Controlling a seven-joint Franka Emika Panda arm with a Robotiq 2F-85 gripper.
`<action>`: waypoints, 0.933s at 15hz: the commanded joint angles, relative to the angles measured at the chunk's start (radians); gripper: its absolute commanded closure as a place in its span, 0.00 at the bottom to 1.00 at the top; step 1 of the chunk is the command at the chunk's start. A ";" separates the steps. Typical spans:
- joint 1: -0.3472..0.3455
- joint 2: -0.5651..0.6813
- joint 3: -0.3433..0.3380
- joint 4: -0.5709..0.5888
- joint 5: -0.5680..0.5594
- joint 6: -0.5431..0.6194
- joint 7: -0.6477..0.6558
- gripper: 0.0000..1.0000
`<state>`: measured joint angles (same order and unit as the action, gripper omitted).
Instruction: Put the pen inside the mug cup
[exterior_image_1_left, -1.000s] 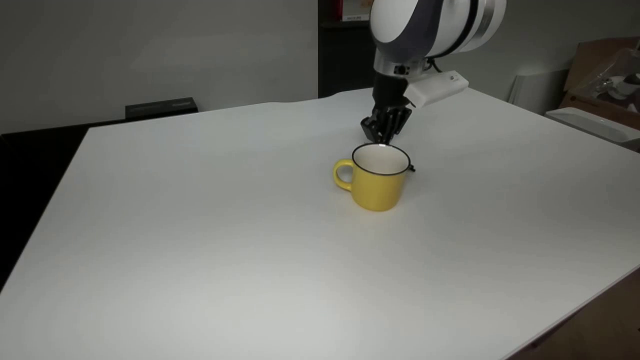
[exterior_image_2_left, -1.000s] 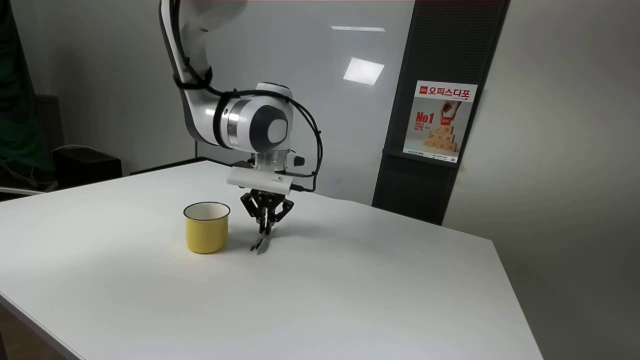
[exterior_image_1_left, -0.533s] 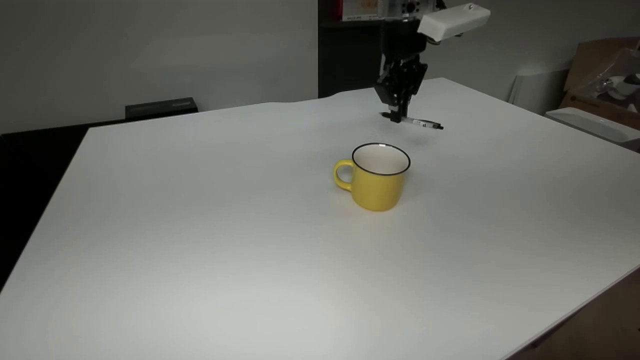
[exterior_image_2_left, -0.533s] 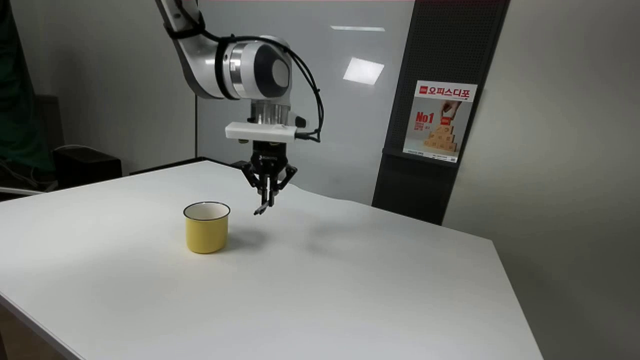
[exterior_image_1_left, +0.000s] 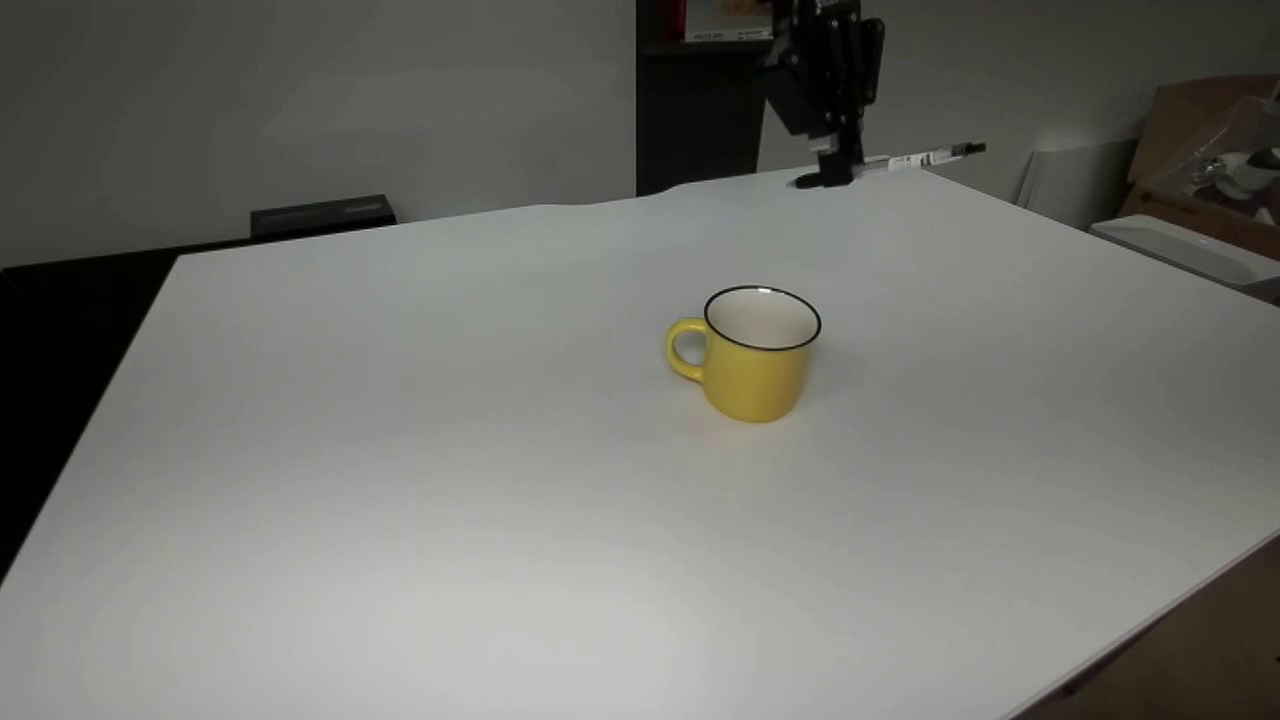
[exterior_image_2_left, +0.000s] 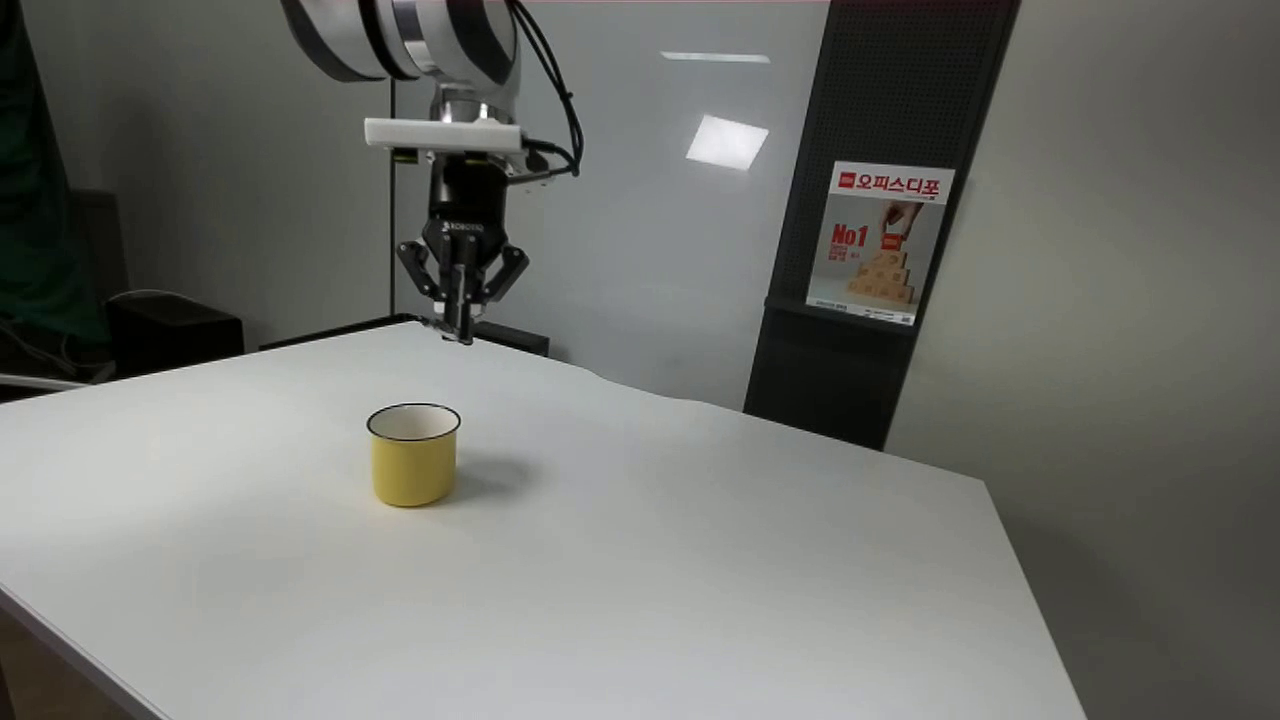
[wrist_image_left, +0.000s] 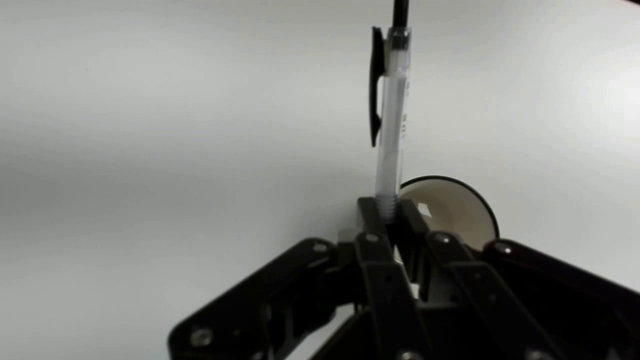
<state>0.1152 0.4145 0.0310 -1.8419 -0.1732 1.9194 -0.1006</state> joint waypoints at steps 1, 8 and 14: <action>-0.006 -0.020 0.039 -0.018 0.052 -0.085 0.003 0.97; -0.017 0.045 0.048 -0.003 0.132 -0.148 0.011 0.97; -0.042 0.112 0.039 0.021 0.145 -0.144 0.003 0.97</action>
<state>0.0884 0.4961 0.0703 -1.8551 -0.0517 1.7949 -0.1021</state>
